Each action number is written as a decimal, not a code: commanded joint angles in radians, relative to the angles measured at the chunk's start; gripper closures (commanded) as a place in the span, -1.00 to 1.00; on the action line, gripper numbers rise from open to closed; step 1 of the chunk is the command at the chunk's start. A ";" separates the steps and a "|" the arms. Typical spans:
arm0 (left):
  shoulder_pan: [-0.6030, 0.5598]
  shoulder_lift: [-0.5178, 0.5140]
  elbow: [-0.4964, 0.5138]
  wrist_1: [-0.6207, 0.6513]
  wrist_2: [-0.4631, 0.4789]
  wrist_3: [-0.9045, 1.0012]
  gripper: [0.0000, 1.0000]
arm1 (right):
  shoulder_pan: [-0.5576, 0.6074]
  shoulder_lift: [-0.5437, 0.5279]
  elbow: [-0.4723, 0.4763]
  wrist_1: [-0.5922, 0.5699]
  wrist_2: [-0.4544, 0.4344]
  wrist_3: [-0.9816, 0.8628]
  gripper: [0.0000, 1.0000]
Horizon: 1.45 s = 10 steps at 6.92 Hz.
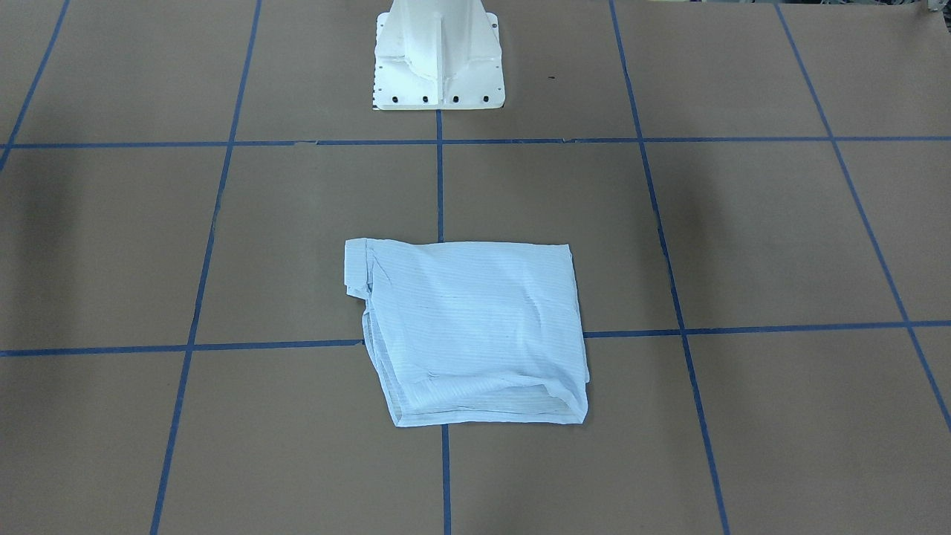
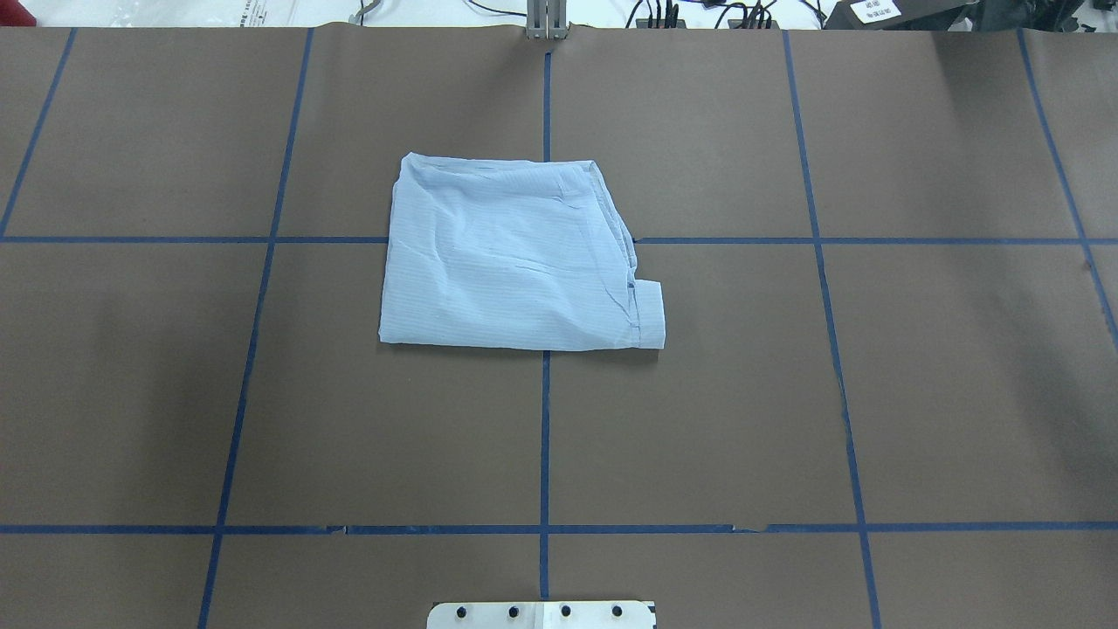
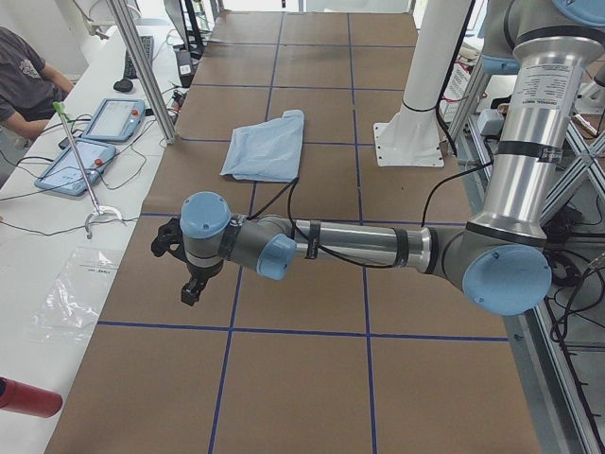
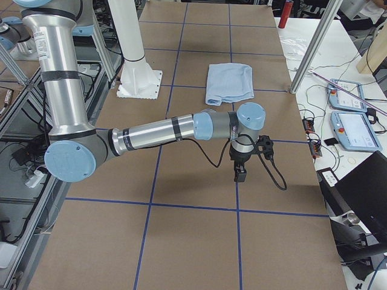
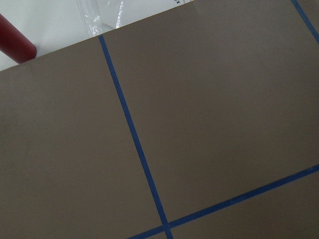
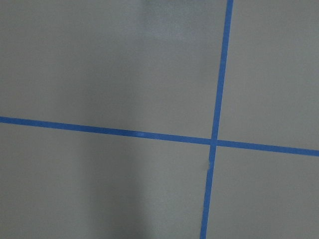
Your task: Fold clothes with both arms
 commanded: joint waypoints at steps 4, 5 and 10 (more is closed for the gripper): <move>-0.006 0.011 -0.104 -0.002 0.014 -0.008 -0.99 | -0.001 -0.002 -0.006 0.003 -0.002 0.003 -1.00; -0.003 0.015 -0.115 -0.002 0.014 -0.005 -0.99 | -0.001 -0.001 -0.019 0.011 -0.002 0.001 -1.00; 0.005 0.009 -0.121 -0.005 0.006 -0.005 -0.99 | 0.001 -0.022 0.011 0.075 0.044 0.003 -1.00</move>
